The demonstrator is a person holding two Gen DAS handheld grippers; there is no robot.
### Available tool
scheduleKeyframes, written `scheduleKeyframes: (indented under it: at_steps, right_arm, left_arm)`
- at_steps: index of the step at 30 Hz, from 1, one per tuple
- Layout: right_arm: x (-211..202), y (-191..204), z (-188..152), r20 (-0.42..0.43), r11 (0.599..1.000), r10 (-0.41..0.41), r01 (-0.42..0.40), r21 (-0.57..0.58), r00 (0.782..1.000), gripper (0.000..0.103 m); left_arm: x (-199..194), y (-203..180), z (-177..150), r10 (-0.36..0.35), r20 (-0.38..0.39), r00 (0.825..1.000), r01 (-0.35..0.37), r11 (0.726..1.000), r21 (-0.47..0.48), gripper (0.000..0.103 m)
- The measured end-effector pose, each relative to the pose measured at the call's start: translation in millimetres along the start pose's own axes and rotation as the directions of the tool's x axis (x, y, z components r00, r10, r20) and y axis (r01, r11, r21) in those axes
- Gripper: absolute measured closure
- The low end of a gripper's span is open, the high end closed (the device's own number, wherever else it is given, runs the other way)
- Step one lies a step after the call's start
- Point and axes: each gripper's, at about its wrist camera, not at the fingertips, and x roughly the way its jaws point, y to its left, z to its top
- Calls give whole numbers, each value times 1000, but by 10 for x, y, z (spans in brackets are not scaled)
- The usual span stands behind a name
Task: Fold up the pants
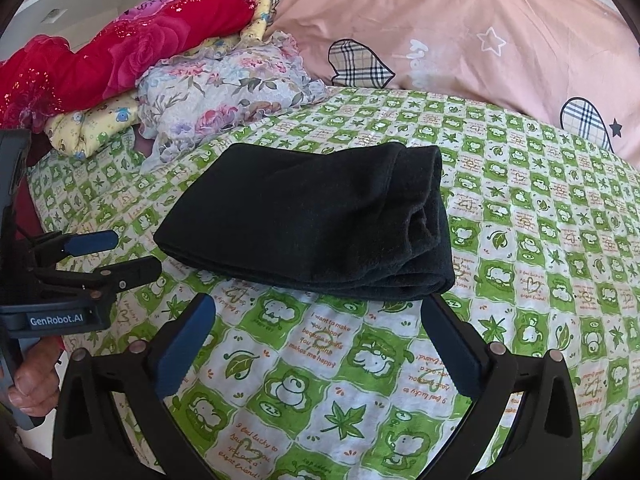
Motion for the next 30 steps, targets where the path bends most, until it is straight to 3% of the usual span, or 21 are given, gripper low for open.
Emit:
scheduleKeyframes:
  at_steps: [18,30]
  right_arm:
    - [93,-33,-4,-6,999,20,-20,29,1000,1]
    - [100,-24,-6,15,999,29,-30,38,999,1]
  left_arm:
    - [116,-8,-24,0,-28,1000,1,1000,18,19]
    - [106,-6,-24,1,-6,1000,-1,1000,23,19]
